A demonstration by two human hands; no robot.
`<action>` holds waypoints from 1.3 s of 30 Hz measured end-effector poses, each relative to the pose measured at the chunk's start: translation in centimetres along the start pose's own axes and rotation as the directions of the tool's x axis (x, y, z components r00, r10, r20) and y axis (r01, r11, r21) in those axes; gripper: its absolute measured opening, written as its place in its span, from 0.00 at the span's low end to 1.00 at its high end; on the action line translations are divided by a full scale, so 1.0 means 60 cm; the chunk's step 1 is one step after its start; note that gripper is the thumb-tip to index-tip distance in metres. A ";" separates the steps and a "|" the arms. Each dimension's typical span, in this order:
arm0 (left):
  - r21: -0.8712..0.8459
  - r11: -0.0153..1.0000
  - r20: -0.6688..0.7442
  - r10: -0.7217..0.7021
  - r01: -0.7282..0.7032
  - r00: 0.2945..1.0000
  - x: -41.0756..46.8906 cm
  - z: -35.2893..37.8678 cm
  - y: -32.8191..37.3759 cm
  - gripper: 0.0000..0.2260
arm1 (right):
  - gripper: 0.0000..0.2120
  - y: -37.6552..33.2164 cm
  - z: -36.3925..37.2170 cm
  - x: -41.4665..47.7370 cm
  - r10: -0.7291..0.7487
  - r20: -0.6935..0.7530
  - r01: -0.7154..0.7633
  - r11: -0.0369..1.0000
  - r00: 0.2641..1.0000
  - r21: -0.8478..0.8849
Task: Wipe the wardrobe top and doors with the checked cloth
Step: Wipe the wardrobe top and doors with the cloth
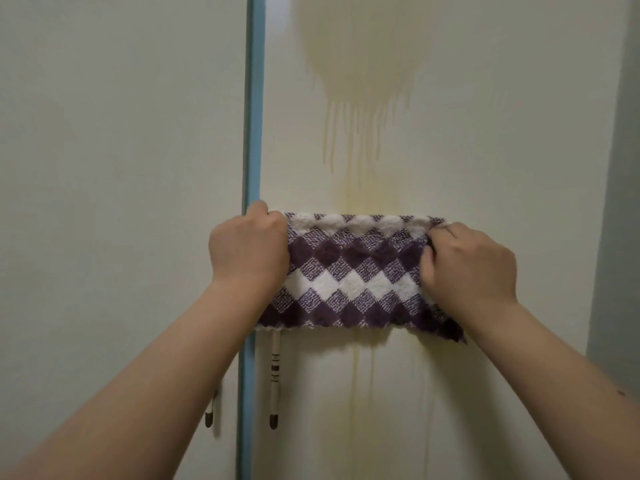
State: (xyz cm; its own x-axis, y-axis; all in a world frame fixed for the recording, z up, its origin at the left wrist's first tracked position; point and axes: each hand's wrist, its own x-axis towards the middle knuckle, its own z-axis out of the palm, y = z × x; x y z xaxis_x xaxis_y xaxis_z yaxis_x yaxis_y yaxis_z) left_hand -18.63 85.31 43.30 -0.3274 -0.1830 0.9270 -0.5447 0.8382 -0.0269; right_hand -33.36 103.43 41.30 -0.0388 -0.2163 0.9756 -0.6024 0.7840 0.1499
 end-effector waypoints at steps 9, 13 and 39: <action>-0.270 0.942 0.023 -0.201 0.200 0.979 -0.048 0.059 0.056 0.36 | 0.24 -0.083 0.046 -0.067 0.120 0.092 -0.126 0.990 0.988 0.068; -0.265 0.938 0.047 -0.220 0.224 0.974 -0.050 0.096 0.069 0.37 | 0.26 -0.088 0.078 -0.071 0.095 0.162 -0.097 0.995 0.982 0.003; -0.200 0.960 -0.189 -0.234 0.196 0.954 0.327 -0.001 0.061 0.41 | 0.31 -0.010 0.031 0.327 0.108 0.076 -0.112 0.992 0.991 0.053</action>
State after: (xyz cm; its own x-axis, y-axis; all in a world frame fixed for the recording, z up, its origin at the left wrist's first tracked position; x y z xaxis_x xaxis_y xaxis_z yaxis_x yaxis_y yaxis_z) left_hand -27.01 84.82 61.40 -0.0385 -0.2732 0.9612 -0.4322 0.8718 0.2305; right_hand -35.27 97.64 60.05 -0.1644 -0.1742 0.9709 -0.6356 0.7714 0.0308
